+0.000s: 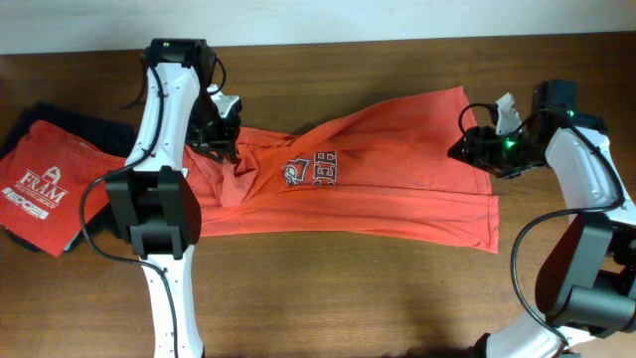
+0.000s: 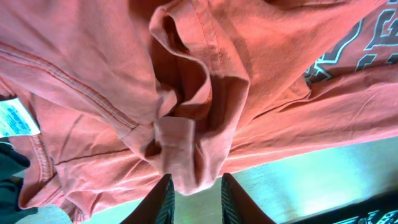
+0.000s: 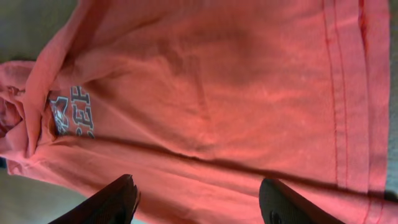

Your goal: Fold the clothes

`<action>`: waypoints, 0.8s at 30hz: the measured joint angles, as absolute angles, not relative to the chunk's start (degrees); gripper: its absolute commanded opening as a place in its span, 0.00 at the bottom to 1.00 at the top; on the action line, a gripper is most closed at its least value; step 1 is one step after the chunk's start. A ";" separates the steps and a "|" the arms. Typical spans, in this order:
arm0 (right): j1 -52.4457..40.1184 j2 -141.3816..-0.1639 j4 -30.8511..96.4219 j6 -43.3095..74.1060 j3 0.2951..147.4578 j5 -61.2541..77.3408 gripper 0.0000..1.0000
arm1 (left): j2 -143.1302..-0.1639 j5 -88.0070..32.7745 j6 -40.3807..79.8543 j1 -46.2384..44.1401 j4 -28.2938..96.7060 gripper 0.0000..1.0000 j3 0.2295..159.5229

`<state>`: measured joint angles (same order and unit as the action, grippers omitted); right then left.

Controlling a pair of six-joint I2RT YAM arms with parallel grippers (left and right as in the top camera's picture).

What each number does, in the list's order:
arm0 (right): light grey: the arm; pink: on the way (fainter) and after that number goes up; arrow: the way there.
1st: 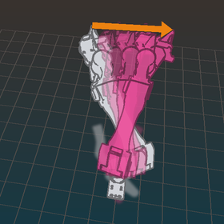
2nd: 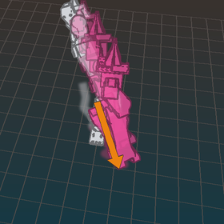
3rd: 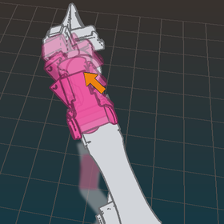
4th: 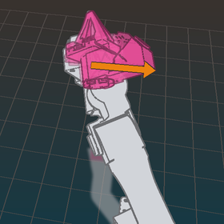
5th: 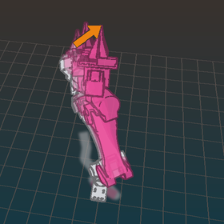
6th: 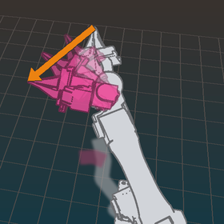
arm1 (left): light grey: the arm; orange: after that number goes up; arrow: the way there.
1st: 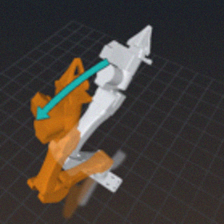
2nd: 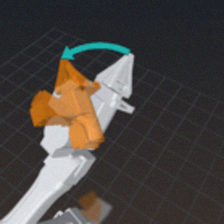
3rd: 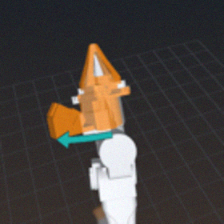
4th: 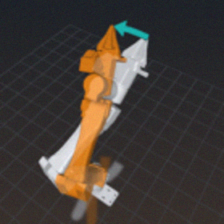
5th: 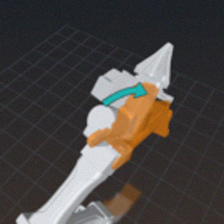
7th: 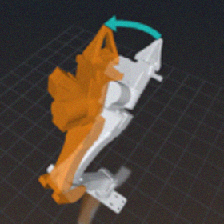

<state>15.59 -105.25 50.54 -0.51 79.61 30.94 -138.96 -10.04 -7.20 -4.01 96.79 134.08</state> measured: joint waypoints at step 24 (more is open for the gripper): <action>15.55 -127.66 13.76 7.55 93.30 25.10 0.73 | -118.69 -9.50 -7.27 -4.01 90.83 0.35 133.97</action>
